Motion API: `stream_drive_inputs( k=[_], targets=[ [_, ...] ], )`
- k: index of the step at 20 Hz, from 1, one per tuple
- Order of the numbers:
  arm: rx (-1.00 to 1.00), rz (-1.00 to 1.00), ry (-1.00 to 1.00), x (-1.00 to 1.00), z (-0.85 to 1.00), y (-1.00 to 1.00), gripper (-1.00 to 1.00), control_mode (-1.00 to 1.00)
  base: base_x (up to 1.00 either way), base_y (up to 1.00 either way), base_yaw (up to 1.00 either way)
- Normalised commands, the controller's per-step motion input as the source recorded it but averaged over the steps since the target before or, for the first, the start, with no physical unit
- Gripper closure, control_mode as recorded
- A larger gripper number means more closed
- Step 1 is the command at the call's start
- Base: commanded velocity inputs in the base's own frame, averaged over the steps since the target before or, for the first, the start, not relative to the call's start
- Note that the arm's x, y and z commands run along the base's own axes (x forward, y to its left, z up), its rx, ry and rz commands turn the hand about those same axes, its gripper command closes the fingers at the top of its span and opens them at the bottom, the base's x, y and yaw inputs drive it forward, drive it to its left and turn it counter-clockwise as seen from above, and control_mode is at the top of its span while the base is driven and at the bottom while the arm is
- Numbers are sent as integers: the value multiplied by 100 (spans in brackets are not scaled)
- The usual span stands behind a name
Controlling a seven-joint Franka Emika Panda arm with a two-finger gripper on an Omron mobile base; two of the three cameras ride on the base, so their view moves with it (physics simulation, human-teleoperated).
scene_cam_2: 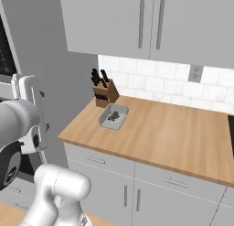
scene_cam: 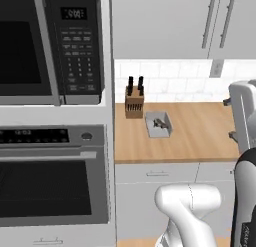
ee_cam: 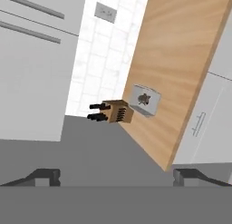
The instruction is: Take the meat container that has the fish and place it on the second highest rack of the freezer. Then take the vegetable container that has the potato and lemon wedge and place it on the highest rack of the freezer.
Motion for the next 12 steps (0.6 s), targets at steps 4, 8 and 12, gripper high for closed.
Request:
stream_drive_inputs(
  k=[4,8,12],
  targets=[
    [0,0,0,0,0,0,-100,100,42,-8,0],
    [0,0,3,38,-16,-10,-100,-100,27,-1,0],
    [1,0,13,74,-53,-35,-100,-100,0,0,0]
  ],
)
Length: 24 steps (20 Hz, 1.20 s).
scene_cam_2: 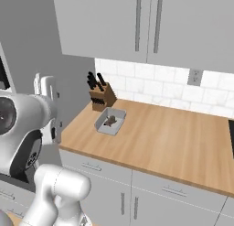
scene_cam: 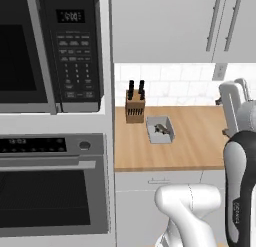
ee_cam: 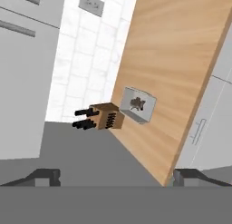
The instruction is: Take the meat container that has the fish and place it on the second highest rack of the freezer. Then take the vegetable container that has the potato and lemon wedge and place it on the highest rack of the freezer.
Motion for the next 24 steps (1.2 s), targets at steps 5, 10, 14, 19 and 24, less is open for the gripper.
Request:
stream_drive_inputs(
  k=[5,10,14,19,24],
  targets=[
    [0,0,34,74,-90,-8,-100,-100,0,0,0],
    [-3,-8,49,77,-76,8,-100,-100,0,0,0],
    [2,1,43,43,-46,-30,-100,-100,0,0,0],
    [1,4,32,26,-55,-21,-100,-100,0,0,0],
    [0,2,15,44,-28,-6,-100,-100,0,0,0]
  ],
)
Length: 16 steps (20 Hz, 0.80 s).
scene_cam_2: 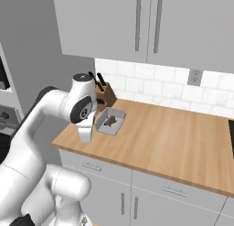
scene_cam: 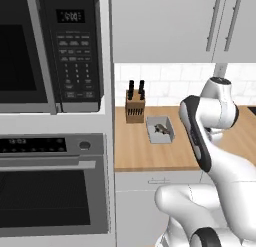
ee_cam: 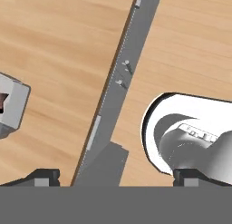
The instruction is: Take the meat container that has the fish and place it on the second highest rack of the freezer. Then take the vegetable container that has the potato and lemon wedge and place it on the highest rack of the freezer.
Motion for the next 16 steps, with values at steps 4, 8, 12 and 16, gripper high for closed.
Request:
stream_drive_inputs(
  k=[4,8,12,16],
  targets=[
    [1,1,0,40,-27,0,-100,-100,0,0,0],
    [4,0,0,35,-34,-5,-100,-100,0,0,0],
    [5,0,1,33,-28,-3,-100,-100,0,0,0],
    [4,0,6,35,-14,-6,-100,-100,0,0,0]
  ],
)
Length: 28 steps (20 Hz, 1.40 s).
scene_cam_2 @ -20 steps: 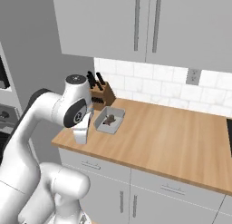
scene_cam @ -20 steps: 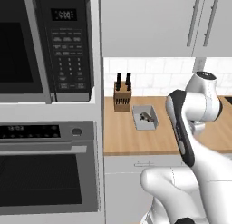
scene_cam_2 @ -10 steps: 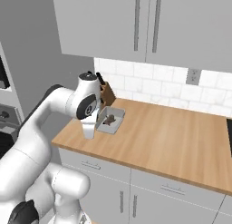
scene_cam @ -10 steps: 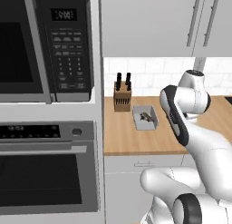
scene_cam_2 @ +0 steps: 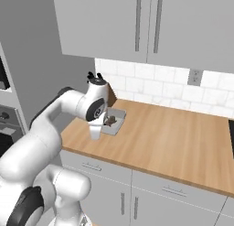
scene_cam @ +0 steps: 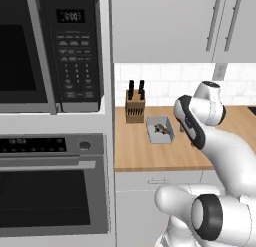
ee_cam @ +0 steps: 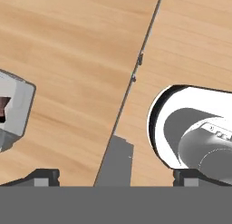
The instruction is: Take the meat container that has the fish and place it on the second highest rack of the freezer. Then take the vegetable container that has the potato and lemon wedge and place it on the highest rack of the freezer.
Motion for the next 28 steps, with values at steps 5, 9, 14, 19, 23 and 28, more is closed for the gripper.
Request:
stream_drive_inputs(
  k=[5,9,14,19,23,28],
  targets=[
    [0,0,0,27,-13,0,-100,-100,0,0,0],
    [0,0,0,33,-3,0,-100,-100,0,0,0],
    [0,0,0,47,-15,0,-100,-100,0,0,0],
    [0,0,0,53,-9,0,-100,-100,0,0,0],
    [0,0,0,36,-9,0,-100,-100,0,0,0],
    [0,0,0,29,-9,1,-100,-100,0,0,0]
  ],
)
